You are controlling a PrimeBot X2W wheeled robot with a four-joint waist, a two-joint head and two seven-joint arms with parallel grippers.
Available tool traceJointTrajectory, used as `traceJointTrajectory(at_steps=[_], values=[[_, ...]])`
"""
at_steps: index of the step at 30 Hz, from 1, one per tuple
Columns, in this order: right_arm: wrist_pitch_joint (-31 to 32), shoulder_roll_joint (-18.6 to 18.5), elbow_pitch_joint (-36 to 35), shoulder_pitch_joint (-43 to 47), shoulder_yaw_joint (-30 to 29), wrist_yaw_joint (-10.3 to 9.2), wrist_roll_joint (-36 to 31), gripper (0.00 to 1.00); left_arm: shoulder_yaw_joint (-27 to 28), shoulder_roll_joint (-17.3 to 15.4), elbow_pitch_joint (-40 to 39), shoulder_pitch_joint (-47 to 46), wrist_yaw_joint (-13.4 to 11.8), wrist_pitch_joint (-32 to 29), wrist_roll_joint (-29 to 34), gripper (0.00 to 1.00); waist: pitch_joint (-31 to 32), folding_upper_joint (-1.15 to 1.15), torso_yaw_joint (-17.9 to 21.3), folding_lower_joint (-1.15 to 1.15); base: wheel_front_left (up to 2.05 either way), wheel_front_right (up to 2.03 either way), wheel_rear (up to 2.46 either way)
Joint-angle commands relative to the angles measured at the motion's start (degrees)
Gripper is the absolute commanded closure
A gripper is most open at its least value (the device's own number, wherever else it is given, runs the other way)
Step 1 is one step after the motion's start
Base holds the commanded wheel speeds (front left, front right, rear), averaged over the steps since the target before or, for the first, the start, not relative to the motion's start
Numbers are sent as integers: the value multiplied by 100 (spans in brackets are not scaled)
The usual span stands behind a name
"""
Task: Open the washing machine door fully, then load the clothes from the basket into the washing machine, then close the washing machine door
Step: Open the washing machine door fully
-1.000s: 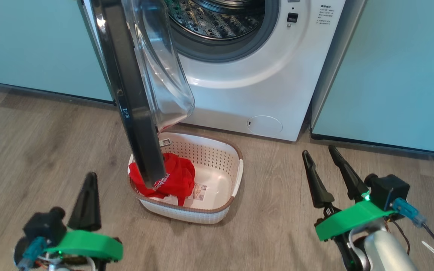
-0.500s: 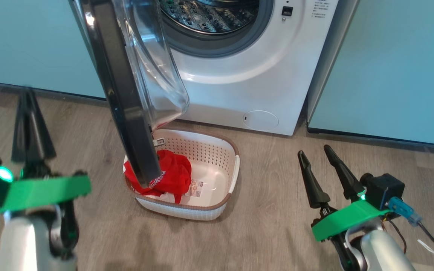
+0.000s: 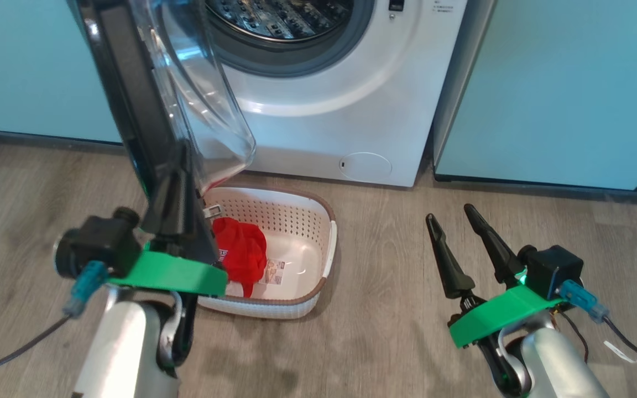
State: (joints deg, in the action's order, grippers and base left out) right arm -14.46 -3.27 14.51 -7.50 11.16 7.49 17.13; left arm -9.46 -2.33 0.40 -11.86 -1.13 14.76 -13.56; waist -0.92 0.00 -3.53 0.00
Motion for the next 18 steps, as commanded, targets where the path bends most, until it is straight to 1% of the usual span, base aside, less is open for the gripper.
traceJointTrajectory(at_steps=[1,10,18], values=[[-53,39,-168,-206,112,0,12,0,128,-54,-53,-258,11,24,-19,100,-32,0,33,0,0,0,0],[-53,39,-173,-246,166,0,72,0,37,-54,1016,-345,-84,24,84,100,-142,0,144,0,0,0,0],[-53,39,-166,-217,133,0,90,0,217,-54,1229,-373,-98,24,46,100,-148,0,134,0,0,0,0]])
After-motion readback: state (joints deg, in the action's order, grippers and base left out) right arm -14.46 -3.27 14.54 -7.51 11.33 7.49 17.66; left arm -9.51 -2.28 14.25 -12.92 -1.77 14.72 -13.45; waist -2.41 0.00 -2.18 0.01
